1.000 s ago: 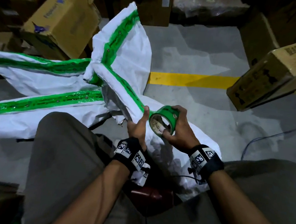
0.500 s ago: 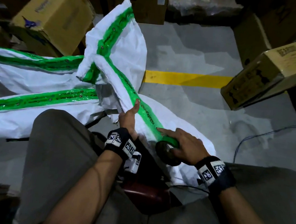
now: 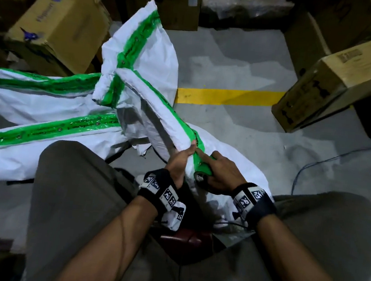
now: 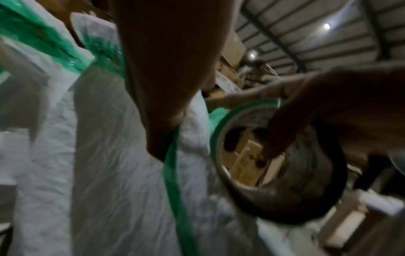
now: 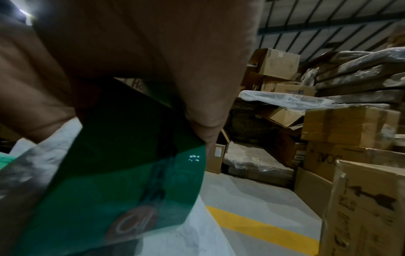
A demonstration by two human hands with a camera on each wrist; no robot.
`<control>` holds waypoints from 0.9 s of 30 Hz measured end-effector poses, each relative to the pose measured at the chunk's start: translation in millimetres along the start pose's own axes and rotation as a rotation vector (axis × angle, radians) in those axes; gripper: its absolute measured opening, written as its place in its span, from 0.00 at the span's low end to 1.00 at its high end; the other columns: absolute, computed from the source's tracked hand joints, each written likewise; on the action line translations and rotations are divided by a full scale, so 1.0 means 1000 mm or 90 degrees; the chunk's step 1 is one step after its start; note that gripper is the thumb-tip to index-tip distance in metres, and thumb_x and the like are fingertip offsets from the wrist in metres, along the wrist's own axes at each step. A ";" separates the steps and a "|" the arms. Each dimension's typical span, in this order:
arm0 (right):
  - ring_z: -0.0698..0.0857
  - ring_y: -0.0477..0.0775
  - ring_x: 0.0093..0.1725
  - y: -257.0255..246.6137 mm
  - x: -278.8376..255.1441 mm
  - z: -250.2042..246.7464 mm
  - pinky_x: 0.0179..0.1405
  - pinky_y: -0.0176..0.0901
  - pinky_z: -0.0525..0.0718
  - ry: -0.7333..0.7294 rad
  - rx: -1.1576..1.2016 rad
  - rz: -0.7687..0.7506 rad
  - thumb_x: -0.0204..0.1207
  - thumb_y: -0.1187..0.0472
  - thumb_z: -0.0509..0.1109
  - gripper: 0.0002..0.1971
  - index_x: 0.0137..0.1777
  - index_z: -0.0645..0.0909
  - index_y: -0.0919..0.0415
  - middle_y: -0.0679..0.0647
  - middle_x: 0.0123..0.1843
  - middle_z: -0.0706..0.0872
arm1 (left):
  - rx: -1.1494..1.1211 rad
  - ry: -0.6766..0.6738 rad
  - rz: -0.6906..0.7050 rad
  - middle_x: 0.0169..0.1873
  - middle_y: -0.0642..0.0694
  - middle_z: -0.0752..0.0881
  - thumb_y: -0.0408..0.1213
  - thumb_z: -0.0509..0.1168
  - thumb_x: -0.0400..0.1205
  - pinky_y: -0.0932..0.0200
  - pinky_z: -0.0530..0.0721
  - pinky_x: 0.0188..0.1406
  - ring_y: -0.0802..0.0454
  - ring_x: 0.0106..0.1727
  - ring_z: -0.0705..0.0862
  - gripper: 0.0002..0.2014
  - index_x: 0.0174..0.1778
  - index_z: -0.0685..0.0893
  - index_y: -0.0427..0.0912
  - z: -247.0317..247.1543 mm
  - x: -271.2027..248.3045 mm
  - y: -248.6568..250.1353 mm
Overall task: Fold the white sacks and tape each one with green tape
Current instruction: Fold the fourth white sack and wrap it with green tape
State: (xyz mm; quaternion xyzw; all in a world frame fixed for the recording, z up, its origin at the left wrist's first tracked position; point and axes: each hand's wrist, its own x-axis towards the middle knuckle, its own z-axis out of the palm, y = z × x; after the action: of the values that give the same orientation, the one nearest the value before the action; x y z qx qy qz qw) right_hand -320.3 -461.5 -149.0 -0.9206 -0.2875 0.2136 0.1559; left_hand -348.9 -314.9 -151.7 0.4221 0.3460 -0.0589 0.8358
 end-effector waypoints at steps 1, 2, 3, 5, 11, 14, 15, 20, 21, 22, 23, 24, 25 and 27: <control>0.81 0.67 0.56 0.001 0.000 -0.003 0.50 0.51 0.76 0.007 0.017 0.008 0.75 0.46 0.73 0.42 0.87 0.56 0.39 0.59 0.57 0.77 | 0.032 0.026 0.013 0.44 0.39 0.93 0.38 0.70 0.85 0.40 0.89 0.56 0.41 0.44 0.92 0.09 0.44 0.92 0.40 0.002 0.005 -0.003; 0.81 0.66 0.57 0.003 0.000 -0.007 0.51 0.50 0.76 0.013 0.043 0.014 0.73 0.46 0.73 0.42 0.86 0.58 0.38 0.59 0.56 0.78 | 0.070 0.059 0.021 0.46 0.38 0.93 0.43 0.73 0.83 0.37 0.88 0.58 0.40 0.47 0.92 0.10 0.47 0.90 0.39 0.005 0.006 -0.004; 0.81 0.64 0.57 0.005 -0.001 -0.010 0.53 0.50 0.77 0.019 0.075 0.018 0.70 0.46 0.73 0.42 0.85 0.60 0.37 0.58 0.55 0.78 | 0.113 0.085 0.027 0.48 0.38 0.93 0.49 0.75 0.80 0.37 0.88 0.59 0.40 0.50 0.92 0.15 0.49 0.89 0.40 0.007 0.010 -0.006; 0.81 0.60 0.58 0.010 -0.002 -0.017 0.59 0.49 0.79 0.047 0.153 0.026 0.64 0.47 0.70 0.41 0.81 0.67 0.37 0.54 0.57 0.75 | 0.176 0.130 0.047 0.51 0.40 0.91 0.57 0.74 0.78 0.41 0.88 0.59 0.42 0.53 0.90 0.21 0.49 0.85 0.41 0.014 0.015 0.001; 0.79 0.41 0.58 0.024 -0.008 -0.038 0.67 0.53 0.80 0.233 0.395 0.009 0.68 0.60 0.76 0.32 0.74 0.80 0.43 0.56 0.57 0.77 | 0.150 0.029 -0.030 0.58 0.36 0.87 0.70 0.75 0.66 0.32 0.83 0.66 0.39 0.57 0.87 0.41 0.61 0.85 0.37 0.033 0.066 0.029; 0.80 0.41 0.62 0.021 -0.019 -0.053 0.64 0.53 0.84 0.298 0.416 -0.014 0.68 0.60 0.75 0.34 0.77 0.78 0.46 0.53 0.59 0.78 | 0.087 -0.141 -0.072 0.46 0.31 0.86 0.59 0.65 0.84 0.37 0.83 0.62 0.37 0.47 0.87 0.27 0.50 0.87 0.33 0.066 0.042 0.060; 0.80 0.41 0.63 0.022 -0.022 -0.058 0.64 0.53 0.84 0.321 0.405 -0.019 0.69 0.59 0.75 0.34 0.78 0.77 0.46 0.52 0.61 0.77 | 0.061 -0.198 -0.091 0.41 0.32 0.85 0.58 0.61 0.86 0.41 0.83 0.56 0.38 0.43 0.87 0.28 0.44 0.89 0.33 0.075 0.042 0.065; 0.80 0.47 0.70 0.025 -0.031 -0.089 0.54 0.48 0.87 0.395 0.218 -0.047 0.68 0.59 0.76 0.40 0.81 0.70 0.44 0.42 0.81 0.67 | 0.052 -0.300 -0.100 0.37 0.35 0.84 0.58 0.57 0.87 0.53 0.86 0.42 0.41 0.36 0.85 0.28 0.44 0.86 0.34 0.118 0.042 0.090; 0.80 0.47 0.70 0.025 -0.031 -0.095 0.50 0.48 0.88 0.405 0.200 -0.053 0.68 0.59 0.76 0.40 0.82 0.70 0.44 0.40 0.82 0.66 | 0.053 -0.313 -0.104 0.37 0.35 0.84 0.58 0.57 0.87 0.54 0.86 0.40 0.42 0.35 0.85 0.26 0.47 0.84 0.35 0.125 0.042 0.096; 0.80 0.48 0.70 0.024 -0.031 -0.100 0.48 0.50 0.89 0.411 0.193 -0.058 0.69 0.58 0.75 0.39 0.82 0.69 0.44 0.39 0.83 0.65 | 0.060 -0.334 -0.110 0.37 0.36 0.85 0.58 0.57 0.87 0.55 0.86 0.39 0.42 0.34 0.85 0.26 0.48 0.83 0.36 0.130 0.043 0.101; 0.81 0.49 0.70 0.021 -0.029 -0.105 0.47 0.51 0.89 0.413 0.186 -0.066 0.69 0.57 0.75 0.39 0.82 0.69 0.43 0.39 0.84 0.64 | 0.075 -0.343 -0.110 0.38 0.37 0.85 0.58 0.58 0.86 0.54 0.86 0.41 0.42 0.35 0.85 0.25 0.50 0.84 0.36 0.132 0.044 0.108; 0.81 0.50 0.70 0.017 -0.028 -0.108 0.46 0.52 0.89 0.411 0.180 -0.071 0.70 0.55 0.75 0.39 0.82 0.69 0.43 0.39 0.85 0.64 | 0.079 -0.361 -0.117 0.40 0.37 0.85 0.58 0.60 0.85 0.54 0.85 0.43 0.43 0.37 0.85 0.25 0.50 0.85 0.36 0.131 0.043 0.113; 0.81 0.50 0.70 0.018 -0.026 -0.112 0.46 0.52 0.89 0.422 0.184 -0.068 0.70 0.53 0.74 0.39 0.82 0.68 0.42 0.39 0.85 0.63 | 0.096 -0.381 -0.128 0.42 0.37 0.84 0.58 0.62 0.84 0.53 0.83 0.45 0.43 0.38 0.84 0.25 0.51 0.86 0.37 0.137 0.045 0.119; 0.83 0.52 0.67 0.013 -0.021 -0.118 0.45 0.52 0.88 0.433 0.181 -0.062 0.70 0.51 0.73 0.39 0.82 0.68 0.40 0.40 0.85 0.62 | 0.126 -0.406 -0.114 0.47 0.37 0.82 0.57 0.65 0.83 0.52 0.83 0.48 0.43 0.42 0.83 0.23 0.54 0.86 0.38 0.145 0.050 0.131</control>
State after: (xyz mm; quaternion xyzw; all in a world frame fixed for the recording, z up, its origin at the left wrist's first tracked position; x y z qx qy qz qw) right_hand -272.8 -503.9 -46.3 -0.8933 -0.2300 -0.0746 0.3789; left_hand -183.8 -330.0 -37.3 0.4292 0.0959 -0.2944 0.8485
